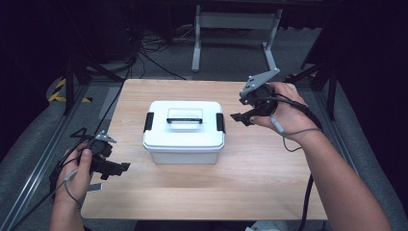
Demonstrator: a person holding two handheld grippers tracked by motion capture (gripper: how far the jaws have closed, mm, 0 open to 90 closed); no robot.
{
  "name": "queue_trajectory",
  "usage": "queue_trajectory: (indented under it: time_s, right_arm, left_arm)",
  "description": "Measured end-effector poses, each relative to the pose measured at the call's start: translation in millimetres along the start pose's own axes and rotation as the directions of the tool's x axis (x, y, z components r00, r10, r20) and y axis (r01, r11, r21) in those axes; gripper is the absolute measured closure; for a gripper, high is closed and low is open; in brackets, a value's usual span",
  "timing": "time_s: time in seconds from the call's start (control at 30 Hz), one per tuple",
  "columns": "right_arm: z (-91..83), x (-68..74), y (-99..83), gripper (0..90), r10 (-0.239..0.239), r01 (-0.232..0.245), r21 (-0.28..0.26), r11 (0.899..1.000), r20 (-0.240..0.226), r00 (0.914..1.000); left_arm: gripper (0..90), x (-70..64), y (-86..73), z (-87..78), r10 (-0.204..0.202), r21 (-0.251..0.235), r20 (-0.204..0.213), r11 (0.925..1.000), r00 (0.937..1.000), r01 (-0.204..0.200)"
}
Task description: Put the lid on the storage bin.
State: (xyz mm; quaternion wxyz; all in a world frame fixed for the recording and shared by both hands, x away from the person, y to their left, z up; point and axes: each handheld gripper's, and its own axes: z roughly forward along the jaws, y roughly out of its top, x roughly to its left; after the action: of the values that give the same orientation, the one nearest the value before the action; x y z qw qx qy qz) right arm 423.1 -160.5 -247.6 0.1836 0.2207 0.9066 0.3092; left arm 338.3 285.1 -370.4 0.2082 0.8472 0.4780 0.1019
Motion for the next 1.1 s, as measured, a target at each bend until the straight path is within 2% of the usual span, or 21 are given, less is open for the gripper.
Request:
queue_trajectory:
  time_s: [0.07,0.23,0.4,0.47,0.63,0.77,0.83,1.03,1.1]
  right_arm:
    - [-3.0,-4.7,-6.6,38.5,0.010,-0.010,0.003,1.000,0.008,0.9999]
    - [-6.7,-13.3,-21.0,37.0,0.037,-0.038,0.008,0.999,0.023,0.9990]
    - [-7.0,-25.6,-42.7,33.9,0.101,-0.102,0.023,0.994,0.046,0.9938]
    - [-6.4,-30.5,-54.3,32.6,0.149,-0.150,0.013,0.989,0.065,0.9868]
    - [-6.8,-41.1,-76.9,35.5,0.156,-0.158,0.034,0.987,0.068,0.9855]
    - [-8.6,-46.4,-98.4,37.3,0.166,-0.167,-0.002,0.986,0.074,0.9833]
    - [-8.6,-49.3,-110.9,37.7,0.165,-0.163,-0.036,0.986,0.067,0.9839]
    - [-3.4,-52.4,-139.5,38.0,0.214,-0.212,-0.038,0.977,0.063,0.9748]
    - [-1.4,-53.3,-147.8,38.0,0.226,-0.223,-0.043,0.974,0.057,0.9725]
  left_arm:
    - [18.0,1.0,0.3,1.5,0.008,0.009,-0.010,0.9999,0.9999,-0.008]
    - [18.3,2.8,0.1,2.4,-0.003,0.009,-0.021,1.0000,0.9998,0.003]
    - [18.4,4.3,-2.3,4.2,-0.011,0.018,-0.027,0.9998,0.9996,0.011]
    - [18.4,4.8,-3.3,4.7,-0.010,0.025,-0.020,0.9996,0.9997,0.010]
    - [18.4,5.1,-3.4,5.1,-0.017,0.020,-0.018,0.9997,0.9997,0.017]
    - [18.4,4.9,-3.3,8.0,0.001,0.036,-0.008,0.9993,1.0000,-0.001]
    - [18.4,5.0,-2.8,9.3,0.002,0.038,-0.010,0.9993,0.9999,-0.002]
    - [18.5,4.0,-1.8,6.6,0.023,0.021,-0.002,0.9995,0.9997,-0.023]
    - [18.5,4.1,-2.0,6.5,0.017,0.019,-0.008,0.9997,0.9998,-0.017]
